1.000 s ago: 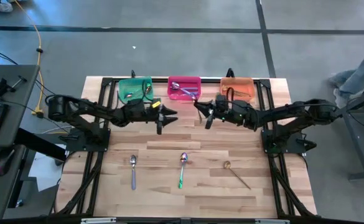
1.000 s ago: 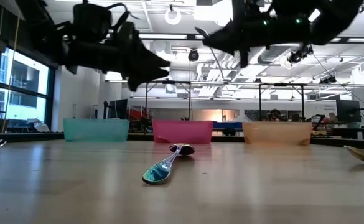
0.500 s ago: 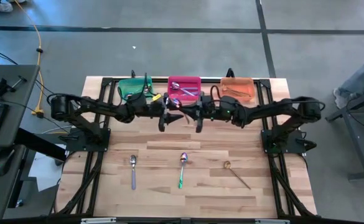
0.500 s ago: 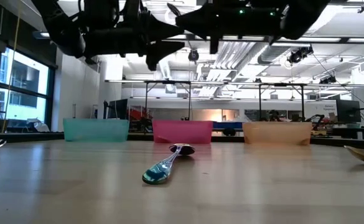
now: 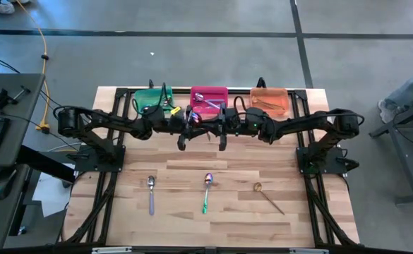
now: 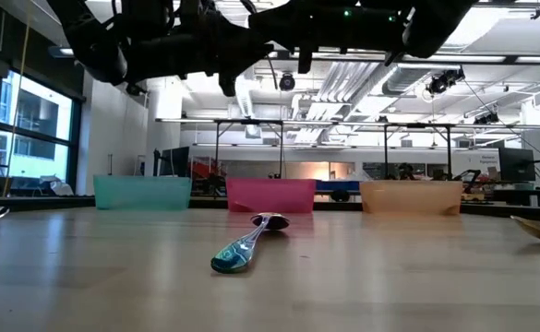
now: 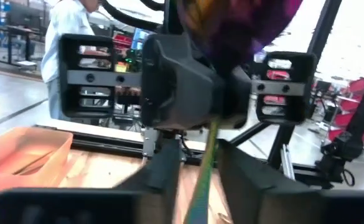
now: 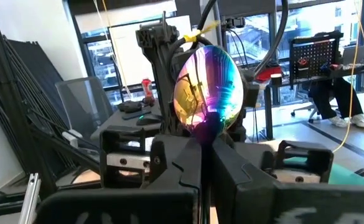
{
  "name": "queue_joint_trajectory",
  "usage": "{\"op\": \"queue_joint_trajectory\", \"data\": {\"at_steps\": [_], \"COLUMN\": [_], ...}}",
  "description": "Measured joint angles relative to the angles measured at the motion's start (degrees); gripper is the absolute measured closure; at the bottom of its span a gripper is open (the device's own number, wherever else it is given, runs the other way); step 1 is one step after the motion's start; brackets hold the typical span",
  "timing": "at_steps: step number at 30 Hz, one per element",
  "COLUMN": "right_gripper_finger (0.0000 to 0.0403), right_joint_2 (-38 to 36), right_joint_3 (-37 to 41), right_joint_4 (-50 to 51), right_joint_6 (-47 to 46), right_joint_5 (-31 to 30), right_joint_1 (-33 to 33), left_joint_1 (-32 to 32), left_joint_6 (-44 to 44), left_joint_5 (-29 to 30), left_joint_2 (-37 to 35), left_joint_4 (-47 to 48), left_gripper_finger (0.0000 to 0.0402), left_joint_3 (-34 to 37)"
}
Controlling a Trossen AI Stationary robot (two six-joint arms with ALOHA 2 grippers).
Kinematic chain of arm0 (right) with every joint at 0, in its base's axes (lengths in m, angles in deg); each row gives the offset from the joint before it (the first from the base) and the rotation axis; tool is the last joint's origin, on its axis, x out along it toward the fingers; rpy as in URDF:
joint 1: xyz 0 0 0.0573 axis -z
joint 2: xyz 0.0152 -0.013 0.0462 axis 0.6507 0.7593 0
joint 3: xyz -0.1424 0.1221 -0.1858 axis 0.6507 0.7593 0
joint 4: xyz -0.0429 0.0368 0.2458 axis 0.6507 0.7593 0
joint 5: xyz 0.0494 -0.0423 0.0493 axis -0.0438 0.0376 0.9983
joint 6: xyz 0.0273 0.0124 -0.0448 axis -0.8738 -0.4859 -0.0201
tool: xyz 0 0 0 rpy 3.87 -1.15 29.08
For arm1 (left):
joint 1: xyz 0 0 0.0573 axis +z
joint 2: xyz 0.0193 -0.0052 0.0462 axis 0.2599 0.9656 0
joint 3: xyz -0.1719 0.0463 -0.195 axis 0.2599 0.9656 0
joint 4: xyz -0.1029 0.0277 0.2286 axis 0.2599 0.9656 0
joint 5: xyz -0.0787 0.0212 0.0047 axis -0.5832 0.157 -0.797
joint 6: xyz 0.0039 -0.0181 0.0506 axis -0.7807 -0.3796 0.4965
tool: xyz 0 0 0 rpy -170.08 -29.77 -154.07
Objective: Sort silverware by color (type)
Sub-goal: Put the blue spoon into the green bin
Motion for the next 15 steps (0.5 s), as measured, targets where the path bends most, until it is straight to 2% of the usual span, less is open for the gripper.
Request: {"op": "queue_joint_trajectory", "data": {"at_steps": [3,4,9,15], "right_gripper_finger": [0.0403,0.0403,0.0388,0.0317], "right_joint_2": [-0.04,-0.04,-0.04,-1.17], "right_joint_3": [0.0,0.0,0.0,0.0], "right_joint_4": [0.19,0.21,0.32,2.06], "right_joint_6": [0.42,0.39,0.44,0.08], "right_joint_5": [0.06,0.19,0.12,-1.85], "right_joint_1": [0.0,0.0,0.1,1.9], "left_joint_1": [-0.19,-0.2,0.72,4.93], "left_joint_6": [2.17,2.52,2.88,3.38], "left_joint_5": [-0.37,-0.42,-3.84,-3.89], "left_joint_2": [0.0,-0.03,-0.16,-4.85], "left_joint_4": [0.12,0.12,0.66,10.68], "left_gripper_finger": [0.0376,0.0387,0.0393,0.0396], "left_joint_3": [0.0,0.0,0.0,0.0]}}
